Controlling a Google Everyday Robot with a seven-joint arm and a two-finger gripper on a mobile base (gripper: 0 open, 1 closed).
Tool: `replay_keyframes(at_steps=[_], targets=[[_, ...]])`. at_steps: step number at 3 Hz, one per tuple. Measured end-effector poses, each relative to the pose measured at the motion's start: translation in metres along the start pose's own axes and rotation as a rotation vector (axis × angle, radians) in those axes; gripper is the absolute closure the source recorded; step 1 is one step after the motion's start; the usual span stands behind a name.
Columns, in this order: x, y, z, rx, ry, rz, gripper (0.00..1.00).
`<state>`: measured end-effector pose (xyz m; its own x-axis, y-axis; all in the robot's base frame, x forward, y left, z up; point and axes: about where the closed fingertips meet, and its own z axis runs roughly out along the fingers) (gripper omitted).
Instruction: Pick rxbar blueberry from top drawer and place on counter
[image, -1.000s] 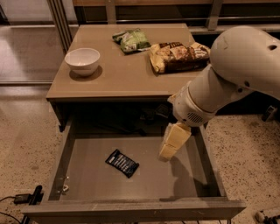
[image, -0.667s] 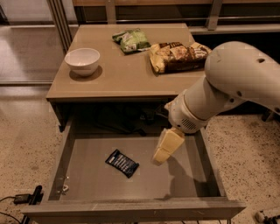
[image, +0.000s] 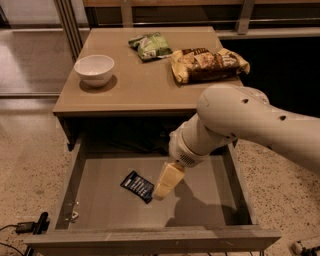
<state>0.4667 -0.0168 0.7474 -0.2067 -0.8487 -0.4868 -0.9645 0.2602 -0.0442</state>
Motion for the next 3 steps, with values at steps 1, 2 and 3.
replay_keyframes(at_steps=[1, 2, 3], targets=[[-0.0043, 0.0058, 0.0583, 0.09, -0.001, -0.013, 0.0], [-0.0044, 0.0059, 0.0582, 0.09, -0.001, -0.014, 0.0], [-0.0063, 0.0143, 0.0585, 0.082, -0.012, -0.014, 0.0]])
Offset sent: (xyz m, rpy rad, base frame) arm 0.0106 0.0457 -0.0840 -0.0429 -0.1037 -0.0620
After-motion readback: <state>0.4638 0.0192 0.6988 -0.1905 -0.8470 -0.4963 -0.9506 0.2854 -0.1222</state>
